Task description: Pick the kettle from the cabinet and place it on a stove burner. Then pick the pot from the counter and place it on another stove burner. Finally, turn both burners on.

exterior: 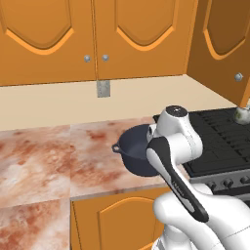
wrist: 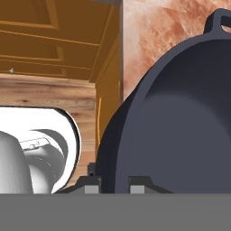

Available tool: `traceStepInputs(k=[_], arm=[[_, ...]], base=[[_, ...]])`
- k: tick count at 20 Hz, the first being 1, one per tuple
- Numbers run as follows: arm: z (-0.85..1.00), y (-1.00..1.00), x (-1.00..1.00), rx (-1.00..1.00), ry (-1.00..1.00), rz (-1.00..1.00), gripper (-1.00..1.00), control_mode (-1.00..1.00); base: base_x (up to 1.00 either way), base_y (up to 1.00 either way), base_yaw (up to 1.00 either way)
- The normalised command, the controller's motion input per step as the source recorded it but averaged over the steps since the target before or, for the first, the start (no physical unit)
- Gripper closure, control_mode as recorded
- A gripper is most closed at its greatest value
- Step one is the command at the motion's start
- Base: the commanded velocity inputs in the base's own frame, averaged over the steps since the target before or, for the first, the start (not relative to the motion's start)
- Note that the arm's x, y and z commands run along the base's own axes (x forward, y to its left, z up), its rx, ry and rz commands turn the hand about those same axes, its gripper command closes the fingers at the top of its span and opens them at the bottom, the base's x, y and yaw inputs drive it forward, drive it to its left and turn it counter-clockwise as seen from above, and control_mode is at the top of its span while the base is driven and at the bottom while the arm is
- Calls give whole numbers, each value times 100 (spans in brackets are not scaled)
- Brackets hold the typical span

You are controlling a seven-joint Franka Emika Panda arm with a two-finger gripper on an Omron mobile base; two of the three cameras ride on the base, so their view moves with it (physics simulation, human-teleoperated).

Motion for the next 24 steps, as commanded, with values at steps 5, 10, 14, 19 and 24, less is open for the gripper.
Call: traceStepInputs(k=[5,10,14,19,24], arm=[[0,0,0,0,0,0,100,100],[0,0,0,0,0,0,100,100],[0,0,0,0,0,0,100,100],[0,0,0,0,0,0,100,100],[0,0,0,0,0,0,100,100]], base=[[-47,0,-3],[-45,0,-3],[-42,0,-4],[-33,-5,-7],[-30,-17,-11]])
